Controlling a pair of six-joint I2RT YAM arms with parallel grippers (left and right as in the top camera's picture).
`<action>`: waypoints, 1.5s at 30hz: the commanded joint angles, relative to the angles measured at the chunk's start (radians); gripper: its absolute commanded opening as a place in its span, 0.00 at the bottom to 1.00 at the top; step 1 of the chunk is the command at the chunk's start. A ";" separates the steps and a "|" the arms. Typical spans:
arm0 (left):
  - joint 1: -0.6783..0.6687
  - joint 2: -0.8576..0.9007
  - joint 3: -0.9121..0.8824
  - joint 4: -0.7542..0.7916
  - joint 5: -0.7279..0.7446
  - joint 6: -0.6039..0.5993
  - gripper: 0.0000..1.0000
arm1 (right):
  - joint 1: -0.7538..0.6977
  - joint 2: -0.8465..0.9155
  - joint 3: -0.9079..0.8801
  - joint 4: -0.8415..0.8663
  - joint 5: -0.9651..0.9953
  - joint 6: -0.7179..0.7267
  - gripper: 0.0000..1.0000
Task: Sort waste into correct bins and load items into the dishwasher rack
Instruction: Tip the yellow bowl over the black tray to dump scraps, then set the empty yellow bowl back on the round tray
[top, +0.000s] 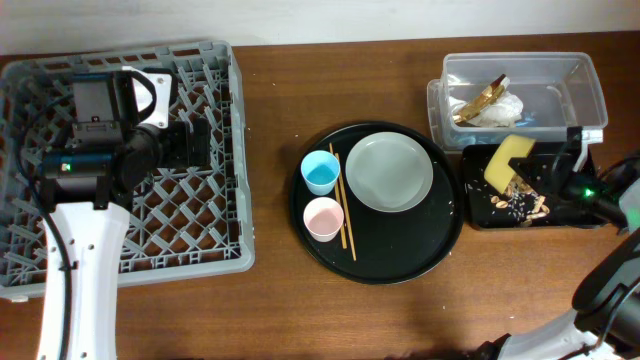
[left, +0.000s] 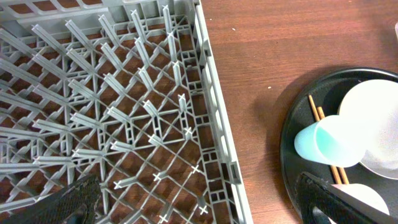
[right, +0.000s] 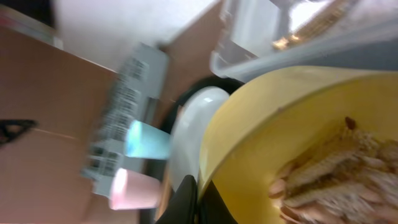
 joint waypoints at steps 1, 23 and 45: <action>0.002 0.008 0.016 -0.001 0.008 0.012 0.99 | -0.048 0.014 -0.003 -0.007 -0.270 -0.013 0.04; 0.002 0.008 0.016 -0.001 0.008 0.012 0.99 | -0.174 0.001 0.005 0.072 -0.283 0.453 0.04; 0.002 0.008 0.016 -0.001 0.008 0.012 0.99 | 1.102 -0.345 -0.146 -0.138 1.080 0.789 0.04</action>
